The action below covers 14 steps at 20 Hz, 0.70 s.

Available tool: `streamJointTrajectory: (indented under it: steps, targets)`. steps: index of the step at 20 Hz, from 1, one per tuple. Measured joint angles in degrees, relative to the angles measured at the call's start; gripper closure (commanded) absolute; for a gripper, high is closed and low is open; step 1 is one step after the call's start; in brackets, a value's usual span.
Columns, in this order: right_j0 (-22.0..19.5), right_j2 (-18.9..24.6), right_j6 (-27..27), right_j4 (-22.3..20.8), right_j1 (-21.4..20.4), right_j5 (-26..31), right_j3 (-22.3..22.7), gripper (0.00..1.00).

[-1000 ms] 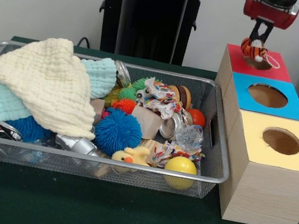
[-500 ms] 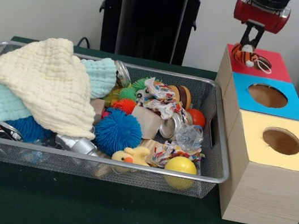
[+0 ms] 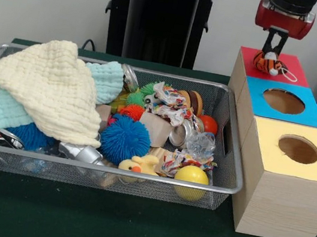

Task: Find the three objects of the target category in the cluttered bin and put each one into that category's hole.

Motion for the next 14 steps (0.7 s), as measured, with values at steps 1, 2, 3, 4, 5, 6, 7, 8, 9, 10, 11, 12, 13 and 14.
streamJointTrajectory:
  steps: [1,2,3,4,5,6,7,8,9,10,11,12,13,14]
  targets:
    - [0.0,0.2,0.0,0.0,0.0,0.0,0.1,1.0]
    - [0.0,0.4,0.0,0.0,0.0,0.0,0.2,1.0]
    - [0.0,0.5,0.0,0.0,0.0,0.0,0.2,1.0]
    - [0.0,0.6,0.0,0.0,0.0,0.0,0.2,1.0]
    - [0.0,0.6,0.0,0.0,0.0,0.0,0.2,1.0]
    - [0.0,0.6,0.0,0.0,0.0,0.0,0.2,1.0]
    - [0.0,0.6,0.0,0.0,0.0,0.0,0.2,1.0]
    - [0.0,0.7,0.0,0.0,0.0,0.0,0.2,1.0]
    - [0.0,0.6,0.0,0.0,0.0,0.0,0.2,1.0]
    - [0.0,0.7,0.0,0.0,0.0,0.0,0.2,1.0]
    - [0.0,0.7,0.0,0.0,0.0,0.2,0.2,1.0]
    - [0.0,0.7,0.0,0.0,0.0,0.2,0.2,1.0]
    - [-0.1,0.7,0.0,0.0,0.0,0.3,0.2,1.0]
    - [-0.1,0.7,0.0,0.0,0.0,0.3,0.2,1.0]
